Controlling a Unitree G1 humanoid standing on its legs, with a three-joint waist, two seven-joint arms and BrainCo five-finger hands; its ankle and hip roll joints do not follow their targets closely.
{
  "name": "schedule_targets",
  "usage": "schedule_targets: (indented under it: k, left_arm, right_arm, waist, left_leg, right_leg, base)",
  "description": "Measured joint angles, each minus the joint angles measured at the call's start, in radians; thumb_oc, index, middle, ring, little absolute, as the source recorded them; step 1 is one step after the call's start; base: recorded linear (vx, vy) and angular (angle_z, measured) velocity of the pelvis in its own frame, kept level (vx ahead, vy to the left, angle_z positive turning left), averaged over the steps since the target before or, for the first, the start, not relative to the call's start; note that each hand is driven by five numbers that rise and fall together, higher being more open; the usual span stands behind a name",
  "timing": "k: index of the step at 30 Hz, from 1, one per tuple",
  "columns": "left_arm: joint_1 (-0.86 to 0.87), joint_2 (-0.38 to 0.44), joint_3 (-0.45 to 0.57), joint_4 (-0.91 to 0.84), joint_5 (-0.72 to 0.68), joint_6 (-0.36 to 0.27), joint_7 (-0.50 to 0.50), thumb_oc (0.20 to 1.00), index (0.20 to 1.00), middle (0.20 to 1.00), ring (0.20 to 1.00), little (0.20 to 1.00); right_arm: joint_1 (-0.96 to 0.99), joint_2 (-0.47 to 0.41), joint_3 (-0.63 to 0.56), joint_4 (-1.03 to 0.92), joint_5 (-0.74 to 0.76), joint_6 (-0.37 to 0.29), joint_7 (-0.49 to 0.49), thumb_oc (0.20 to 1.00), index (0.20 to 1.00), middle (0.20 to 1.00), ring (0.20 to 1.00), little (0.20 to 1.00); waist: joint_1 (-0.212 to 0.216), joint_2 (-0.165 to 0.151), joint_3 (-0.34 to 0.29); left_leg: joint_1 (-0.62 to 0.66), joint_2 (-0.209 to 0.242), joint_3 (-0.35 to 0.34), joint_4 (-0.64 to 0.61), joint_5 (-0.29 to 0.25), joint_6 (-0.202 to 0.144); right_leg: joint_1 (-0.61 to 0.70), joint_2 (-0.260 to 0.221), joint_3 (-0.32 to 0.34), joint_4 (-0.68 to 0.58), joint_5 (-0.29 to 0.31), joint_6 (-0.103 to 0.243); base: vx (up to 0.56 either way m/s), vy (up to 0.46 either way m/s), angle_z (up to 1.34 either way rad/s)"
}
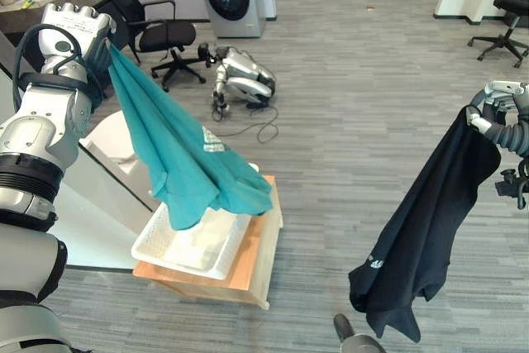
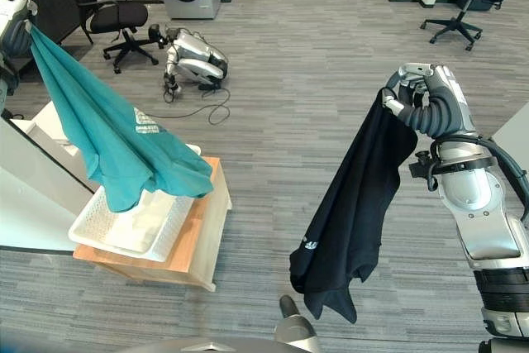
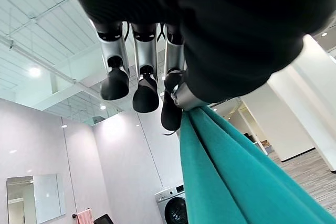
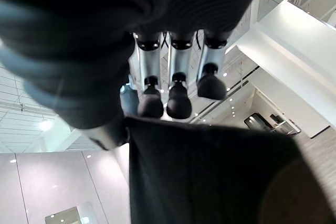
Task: Pick up bed clothes into laundry basket.
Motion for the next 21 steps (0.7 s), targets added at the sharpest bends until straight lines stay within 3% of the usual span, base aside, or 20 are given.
schedule_targets:
  k: [11, 21]
  left_arm:
    - [-0.004, 0.001, 0.000, 0.072, 0.001, 0.007, -0.001, 0.200, 0.200, 0.200, 0.200, 0.200]
    - [-0.080, 0.082, -0.017, 0.061, 0.007, 0.018, 0.001, 0.200, 0.200, 0.200, 0.200, 0.200]
  right_arm:
    - [-0.004, 0.004, 0.007, 0.029, 0.000, 0.001, 0.001, 0.200, 0.200, 0.200, 0.200, 0.200]
    - [-0.012, 0.020, 0.027, 0.030, -0.002, 0.004, 0.002, 0.200, 0.200, 0.200, 0.200, 0.200]
  waist:
    - [0.001, 0.001, -0.001]
    - [0.019, 0.003, -0.004]
  left_leg:
    - [0.012, 0.000, 0.000, 0.000, 0.001, 0.001]
    - [0.012, 0.000, -0.003, 0.000, 0.000, 0.000]
  right_leg:
    - [0.016, 0.000, -0.008, 0.000, 0.000, 0.000]
    - [0.016, 0.000, -0.012, 0.000, 0.000, 0.000]
  base:
    - [0.00, 0.003, 0.01]
    - [-0.01, 0.000, 0.00]
